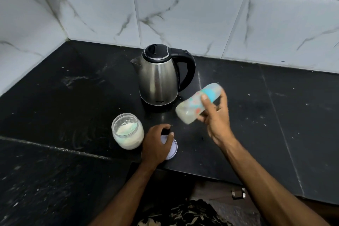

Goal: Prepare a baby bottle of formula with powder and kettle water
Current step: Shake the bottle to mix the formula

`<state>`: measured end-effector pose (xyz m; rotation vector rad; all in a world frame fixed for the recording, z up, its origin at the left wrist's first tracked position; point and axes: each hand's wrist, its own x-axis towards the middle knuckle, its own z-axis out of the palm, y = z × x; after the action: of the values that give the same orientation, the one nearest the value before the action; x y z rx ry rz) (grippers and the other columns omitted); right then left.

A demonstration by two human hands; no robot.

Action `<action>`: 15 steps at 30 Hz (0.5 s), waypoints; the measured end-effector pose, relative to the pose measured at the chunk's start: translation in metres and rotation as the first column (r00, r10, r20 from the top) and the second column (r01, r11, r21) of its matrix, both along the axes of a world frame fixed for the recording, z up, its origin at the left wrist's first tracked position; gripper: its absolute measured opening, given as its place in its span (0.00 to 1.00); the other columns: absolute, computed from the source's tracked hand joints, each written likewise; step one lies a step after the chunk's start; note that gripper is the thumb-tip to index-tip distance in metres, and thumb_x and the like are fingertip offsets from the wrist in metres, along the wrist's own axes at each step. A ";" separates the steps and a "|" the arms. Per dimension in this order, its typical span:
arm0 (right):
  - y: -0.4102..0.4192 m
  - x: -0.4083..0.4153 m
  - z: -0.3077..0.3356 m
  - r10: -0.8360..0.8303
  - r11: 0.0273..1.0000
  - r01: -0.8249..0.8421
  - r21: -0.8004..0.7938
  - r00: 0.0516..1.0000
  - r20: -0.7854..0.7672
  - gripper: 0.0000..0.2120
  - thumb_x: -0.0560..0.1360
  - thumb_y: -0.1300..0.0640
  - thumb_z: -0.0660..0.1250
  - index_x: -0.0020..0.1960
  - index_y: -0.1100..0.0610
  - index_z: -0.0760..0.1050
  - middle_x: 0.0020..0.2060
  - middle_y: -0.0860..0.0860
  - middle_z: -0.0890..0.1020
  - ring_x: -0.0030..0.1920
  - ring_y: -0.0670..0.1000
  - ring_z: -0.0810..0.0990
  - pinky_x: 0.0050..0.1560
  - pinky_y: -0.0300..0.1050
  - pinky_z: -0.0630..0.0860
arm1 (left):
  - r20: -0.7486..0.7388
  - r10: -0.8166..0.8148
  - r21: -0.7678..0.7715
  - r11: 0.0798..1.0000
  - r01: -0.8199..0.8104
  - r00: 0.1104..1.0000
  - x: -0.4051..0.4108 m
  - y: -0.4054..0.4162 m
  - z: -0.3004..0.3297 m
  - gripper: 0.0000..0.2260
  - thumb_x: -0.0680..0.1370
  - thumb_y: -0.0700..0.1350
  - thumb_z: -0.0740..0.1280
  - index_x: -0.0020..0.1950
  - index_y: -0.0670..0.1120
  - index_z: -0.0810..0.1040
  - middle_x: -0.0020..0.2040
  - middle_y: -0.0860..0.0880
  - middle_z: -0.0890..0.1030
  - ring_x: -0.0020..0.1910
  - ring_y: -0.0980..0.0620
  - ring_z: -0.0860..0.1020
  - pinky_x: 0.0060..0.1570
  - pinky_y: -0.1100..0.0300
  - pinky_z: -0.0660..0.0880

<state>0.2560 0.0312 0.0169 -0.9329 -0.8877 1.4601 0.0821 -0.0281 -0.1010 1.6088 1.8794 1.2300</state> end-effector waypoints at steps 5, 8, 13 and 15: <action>-0.011 -0.002 -0.006 0.267 0.956 -0.287 0.060 0.937 0.227 0.35 0.70 0.55 0.77 0.71 0.41 0.64 0.49 0.52 0.86 0.49 0.53 0.86 0.38 0.46 0.82 | -0.015 -0.024 -0.040 0.999 0.023 1.000 -0.002 0.002 -0.001 0.12 0.71 0.48 0.74 0.53 0.48 0.81 0.49 0.57 0.79 0.50 0.56 0.77 0.52 0.63 0.71; 0.007 0.003 0.007 0.021 0.999 -0.022 0.048 1.000 0.010 0.34 0.71 0.54 0.73 0.73 0.52 0.63 0.52 0.53 0.86 0.50 0.54 0.86 0.40 0.51 0.83 | -0.002 -0.003 0.011 1.000 0.003 1.000 0.001 -0.001 0.002 0.11 0.74 0.51 0.68 0.53 0.49 0.81 0.50 0.60 0.79 0.52 0.61 0.75 0.55 0.64 0.71; -0.009 0.001 -0.006 0.246 0.967 -0.254 0.036 0.958 0.145 0.37 0.71 0.56 0.76 0.74 0.48 0.62 0.50 0.54 0.86 0.49 0.54 0.86 0.37 0.48 0.82 | 0.021 -0.041 -0.042 0.998 0.042 0.999 -0.002 0.002 0.001 0.12 0.71 0.50 0.71 0.53 0.48 0.81 0.50 0.59 0.80 0.52 0.56 0.78 0.54 0.57 0.74; -0.015 0.001 -0.011 0.374 0.920 -0.390 0.017 0.892 0.255 0.40 0.69 0.56 0.79 0.73 0.44 0.63 0.51 0.55 0.86 0.50 0.55 0.86 0.38 0.47 0.82 | 0.048 -0.093 -0.097 0.991 0.097 0.995 -0.003 0.003 0.000 0.14 0.70 0.49 0.75 0.54 0.47 0.82 0.52 0.55 0.82 0.53 0.52 0.80 0.54 0.55 0.76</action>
<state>0.2571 0.0158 0.0055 -0.9376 -1.3590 1.6545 0.0788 -0.0246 -0.1009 1.5875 1.7869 1.1060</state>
